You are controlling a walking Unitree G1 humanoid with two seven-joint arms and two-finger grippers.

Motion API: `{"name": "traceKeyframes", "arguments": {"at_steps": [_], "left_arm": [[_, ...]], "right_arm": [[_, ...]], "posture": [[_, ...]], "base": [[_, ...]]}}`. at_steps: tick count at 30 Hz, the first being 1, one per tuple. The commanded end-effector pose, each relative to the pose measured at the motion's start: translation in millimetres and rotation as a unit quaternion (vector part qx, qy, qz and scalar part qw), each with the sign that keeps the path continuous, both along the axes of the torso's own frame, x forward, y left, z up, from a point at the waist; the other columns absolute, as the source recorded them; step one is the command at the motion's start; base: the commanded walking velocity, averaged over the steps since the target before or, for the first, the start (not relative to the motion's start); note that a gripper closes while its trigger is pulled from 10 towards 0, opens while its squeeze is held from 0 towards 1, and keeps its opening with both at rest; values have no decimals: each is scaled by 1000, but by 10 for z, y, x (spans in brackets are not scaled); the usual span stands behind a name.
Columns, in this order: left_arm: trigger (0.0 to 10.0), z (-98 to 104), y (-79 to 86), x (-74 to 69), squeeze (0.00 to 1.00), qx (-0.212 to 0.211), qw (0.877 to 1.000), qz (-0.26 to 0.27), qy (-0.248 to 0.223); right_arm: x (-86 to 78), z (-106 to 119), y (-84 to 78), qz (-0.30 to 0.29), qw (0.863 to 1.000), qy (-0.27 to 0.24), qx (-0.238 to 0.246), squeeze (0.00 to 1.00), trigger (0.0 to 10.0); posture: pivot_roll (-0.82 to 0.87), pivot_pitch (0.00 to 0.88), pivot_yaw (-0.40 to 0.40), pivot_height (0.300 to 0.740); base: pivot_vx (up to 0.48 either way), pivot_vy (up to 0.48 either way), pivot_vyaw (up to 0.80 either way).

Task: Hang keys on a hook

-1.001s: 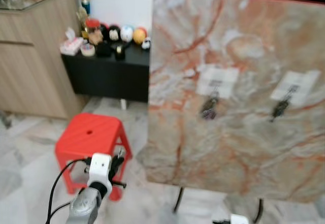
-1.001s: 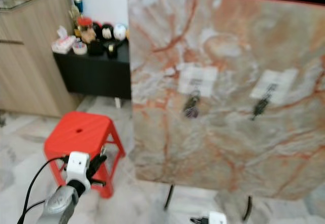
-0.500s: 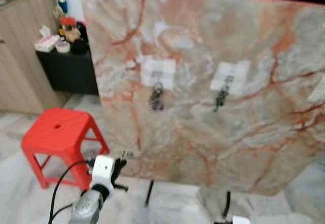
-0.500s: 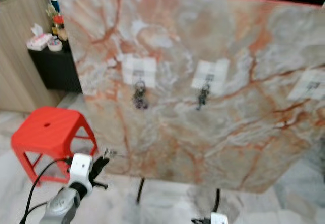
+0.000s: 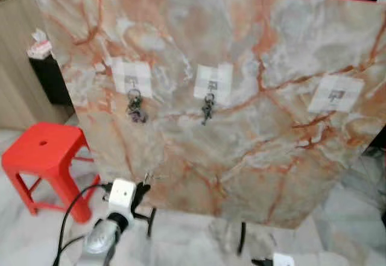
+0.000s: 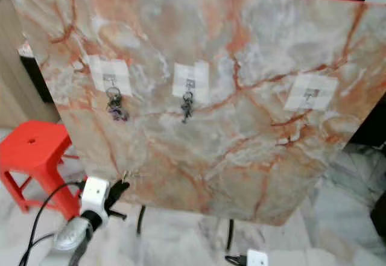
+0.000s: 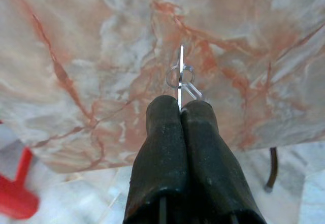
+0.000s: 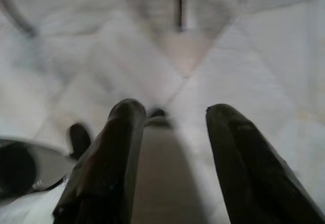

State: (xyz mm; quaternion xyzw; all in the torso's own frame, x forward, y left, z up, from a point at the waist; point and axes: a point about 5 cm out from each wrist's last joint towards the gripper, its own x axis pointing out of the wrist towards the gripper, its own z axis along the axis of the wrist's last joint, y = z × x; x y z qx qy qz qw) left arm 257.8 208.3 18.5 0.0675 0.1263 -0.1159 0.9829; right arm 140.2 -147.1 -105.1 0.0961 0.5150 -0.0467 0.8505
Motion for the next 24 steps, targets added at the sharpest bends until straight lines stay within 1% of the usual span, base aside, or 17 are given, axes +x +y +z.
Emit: {"name": "traceKeyframes", "arguments": {"at_steps": [1,6,13,24], "left_arm": [[10000,35,-59,55,0,0,1000,-13,-4],[10000,38,-44,62,0,2,1000,-11,-3],[10000,-1,-92,15,0,-7,1000,-6,-3],[10000,9,-160,24,0,-17,1000,0,-9]], "right_arm": [[18,8,-71,-8,1000,-1,-9,0,10000],[6,4,-80,-6,1000,1,-10,0,10000],[-48,-11,-151,1,1000,7,-18,0,10000],[-9,6,-206,1,1000,1,-20,0,10000]], "posture": [[101,0,-16,740],[102,0,-20,740],[104,0,-43,740],[84,0,-68,740]], "base": [[0,-454,0],[0,-453,0],[0,-453,0],[0,-453,0]]}}
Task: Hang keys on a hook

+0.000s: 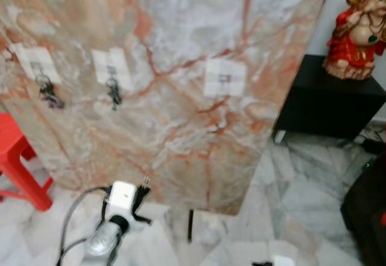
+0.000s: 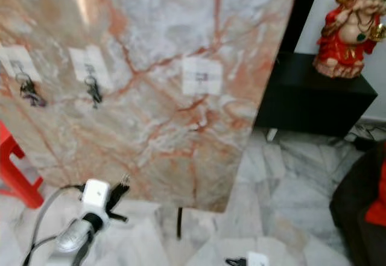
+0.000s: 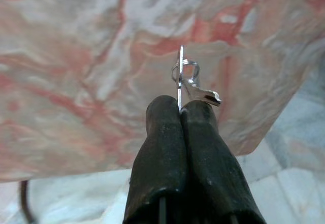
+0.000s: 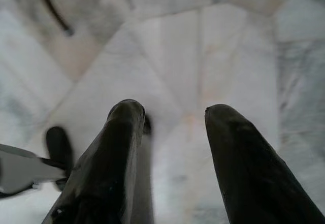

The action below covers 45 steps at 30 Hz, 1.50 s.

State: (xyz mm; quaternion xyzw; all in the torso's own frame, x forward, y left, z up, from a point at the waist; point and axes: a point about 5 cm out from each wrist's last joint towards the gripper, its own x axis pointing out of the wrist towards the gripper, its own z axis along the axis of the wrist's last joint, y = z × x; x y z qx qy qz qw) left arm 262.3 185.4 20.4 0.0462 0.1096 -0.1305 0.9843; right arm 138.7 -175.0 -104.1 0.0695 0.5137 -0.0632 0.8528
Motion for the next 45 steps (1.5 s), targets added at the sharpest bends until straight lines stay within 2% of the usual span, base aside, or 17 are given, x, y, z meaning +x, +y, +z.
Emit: {"name": "traceKeyframes", "arguments": {"at_steps": [1,11,19,25,32,45], "left_arm": [[10000,-9,60,-23,0,6,1000,13,4],[10000,-4,54,-45,0,5,1000,20,-1],[10000,123,109,24,0,30,997,61,-35],[10000,351,148,101,0,31,990,104,-91],[10000,476,115,164,0,30,987,108,-114],[10000,604,70,138,0,38,982,108,-148]], "right_arm": [[9,-3,68,2,1000,0,11,0,10000],[10,-3,77,3,1000,1,12,0,10000],[1,-7,83,8,1000,2,11,0,10000],[6,-5,92,10,1000,1,13,0,10000],[42,8,105,12,1000,-7,16,0,10000],[64,17,104,14,1000,-11,17,0,10000]], "posture": [[82,0,-69,740],[74,0,-76,740],[70,7,-80,740],[71,6,-82,740],[70,0,-84,740],[71,0,-90,740]], "base": [[0,-454,0],[0,-453,0],[0,0,0],[0,0,0],[0,0,0],[0,0,0]]}}
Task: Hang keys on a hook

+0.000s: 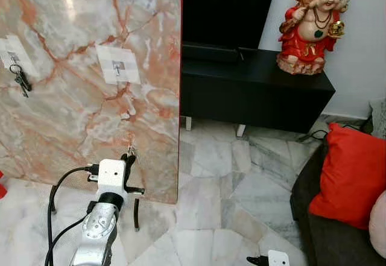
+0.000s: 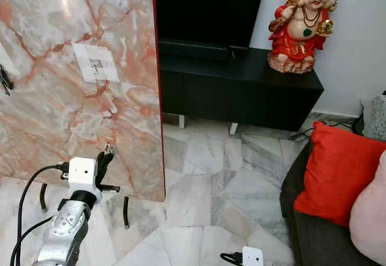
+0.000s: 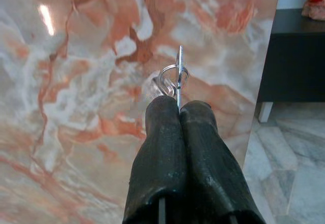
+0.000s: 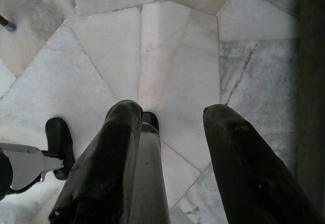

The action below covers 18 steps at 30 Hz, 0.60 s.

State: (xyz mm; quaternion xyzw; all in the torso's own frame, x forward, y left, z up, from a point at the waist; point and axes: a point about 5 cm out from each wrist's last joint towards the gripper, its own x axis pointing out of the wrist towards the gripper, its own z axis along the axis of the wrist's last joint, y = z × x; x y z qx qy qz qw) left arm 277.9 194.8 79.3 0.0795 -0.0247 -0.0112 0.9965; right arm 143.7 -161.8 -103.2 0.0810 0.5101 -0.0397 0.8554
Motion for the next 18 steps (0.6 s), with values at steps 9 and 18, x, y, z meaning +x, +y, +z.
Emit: {"name": "traceKeyframes", "arguments": {"at_steps": [9,18], "left_arm": [[10000,135,-36,31,0,19,999,7,-30],[10000,270,-18,85,0,14,998,17,-52]], "right_arm": [[27,13,-22,7,1000,-6,-4,0,10000],[51,19,11,16,1000,-8,-4,0,10000]], "posture": [[69,0,-94,740],[70,0,-96,740]], "base": [[0,0,0],[0,0,0]]}}
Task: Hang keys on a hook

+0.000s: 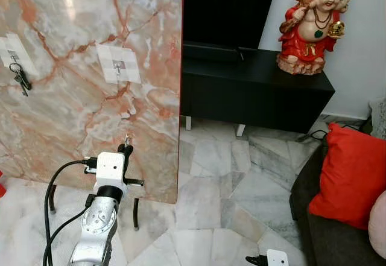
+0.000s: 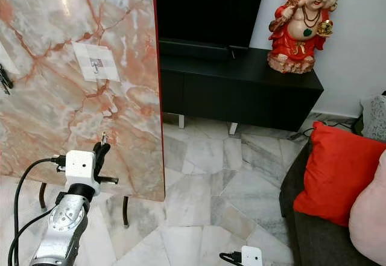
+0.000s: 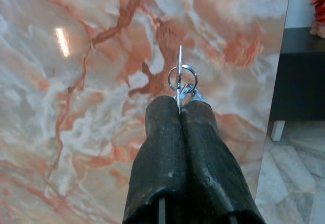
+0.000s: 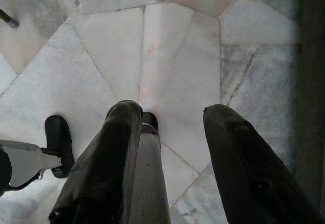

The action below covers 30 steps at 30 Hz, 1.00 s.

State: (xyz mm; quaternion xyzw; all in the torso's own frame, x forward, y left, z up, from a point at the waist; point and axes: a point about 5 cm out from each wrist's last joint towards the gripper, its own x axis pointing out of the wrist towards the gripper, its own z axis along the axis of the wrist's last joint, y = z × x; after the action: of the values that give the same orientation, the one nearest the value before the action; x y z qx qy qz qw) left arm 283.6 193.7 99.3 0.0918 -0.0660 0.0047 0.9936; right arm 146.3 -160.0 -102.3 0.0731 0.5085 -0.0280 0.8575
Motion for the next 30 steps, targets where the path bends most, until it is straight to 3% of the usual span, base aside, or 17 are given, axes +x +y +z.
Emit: {"name": "traceKeyframes", "arguments": {"at_steps": [1,16,24,30], "left_arm": [[10000,79,-4,33,0,1,1000,5,-11],[10000,112,-21,63,0,-2,1000,3,-16],[10000,127,-29,69,0,-3,1000,2,-18],[10000,121,-42,66,0,-4,1000,0,-17]], "right_arm": [[26,11,-3,3,1000,-5,-3,0,10000],[2,3,-2,25,1000,-2,-4,0,10000],[-19,-5,17,37,999,0,-4,0,10000],[-32,-12,38,27,1000,3,-1,0,10000]], "posture": [[70,0,-96,740],[71,0,-93,740],[70,0,-94,740],[71,0,-94,740]], "base": [[0,0,0],[0,0,38],[260,0,450],[274,0,0]]}}
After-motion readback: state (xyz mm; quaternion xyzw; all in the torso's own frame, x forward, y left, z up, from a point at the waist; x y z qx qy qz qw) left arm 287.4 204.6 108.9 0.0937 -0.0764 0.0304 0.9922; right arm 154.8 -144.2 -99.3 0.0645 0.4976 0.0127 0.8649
